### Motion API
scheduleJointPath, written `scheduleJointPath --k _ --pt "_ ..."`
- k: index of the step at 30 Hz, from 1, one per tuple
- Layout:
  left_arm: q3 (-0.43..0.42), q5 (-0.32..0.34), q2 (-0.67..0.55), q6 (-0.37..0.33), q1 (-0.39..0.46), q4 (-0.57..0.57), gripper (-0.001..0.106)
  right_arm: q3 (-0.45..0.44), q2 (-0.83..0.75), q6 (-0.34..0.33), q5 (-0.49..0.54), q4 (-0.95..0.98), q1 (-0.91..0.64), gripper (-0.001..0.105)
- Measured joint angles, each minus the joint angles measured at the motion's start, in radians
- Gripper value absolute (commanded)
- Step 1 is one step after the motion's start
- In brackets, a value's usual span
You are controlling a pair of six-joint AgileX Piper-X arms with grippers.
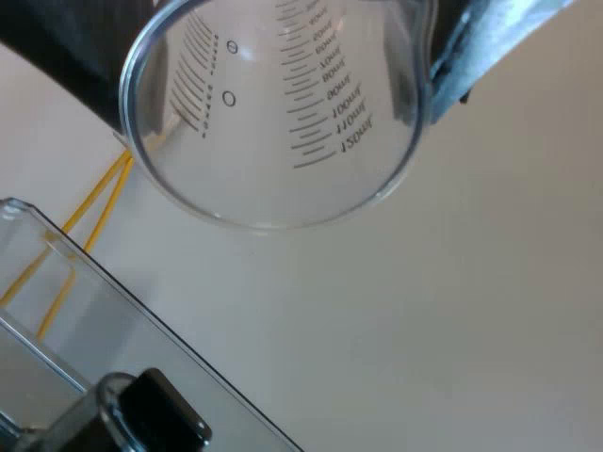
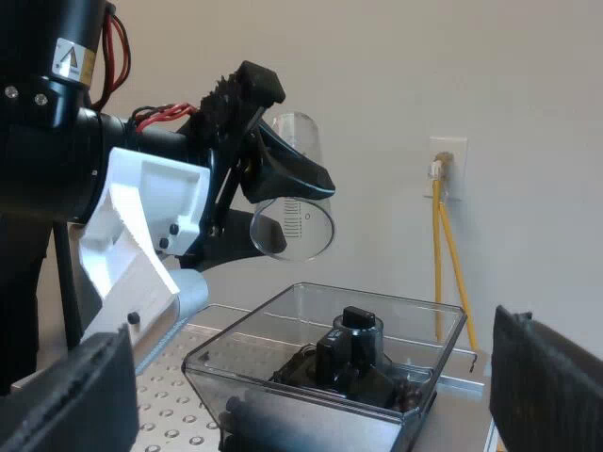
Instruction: Pour the beans into the coffee machine
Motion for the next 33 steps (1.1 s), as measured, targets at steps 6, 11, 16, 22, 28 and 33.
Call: scheduleJointPath --k 6,11,16,22,28,33 --pt "0.0 0.0 0.0 -0.098 -0.002 0.0 0.0 0.0 0.0 0.0 0.0 0.0 0.0 0.078" --pt "0.0 0.0 0.0 -0.127 -0.002 0.0 0.0 0.0 0.0 0.0 0.0 0.0 0.0 0.078" --pt "0.0 -0.076 -0.028 -0.37 -0.002 0.004 0.0 0.0 0.0 0.0 -0.058 0.0 0.0 0.078" --pt "0.0 -0.119 -0.116 -0.699 -0.002 0.021 0.0 0.0 0.0 0.0 -0.238 0.002 0.0 0.078" --pt "0.0 -0.008 -0.219 -1.04 0.029 0.167 0.0 -0.002 0.011 0.0 -0.332 0.001 0.0 0.078" --pt "0.0 0.154 -0.263 -1.247 0.111 0.27 0.0 -0.003 0.021 0.012 -0.407 0.001 0.0 0.078"
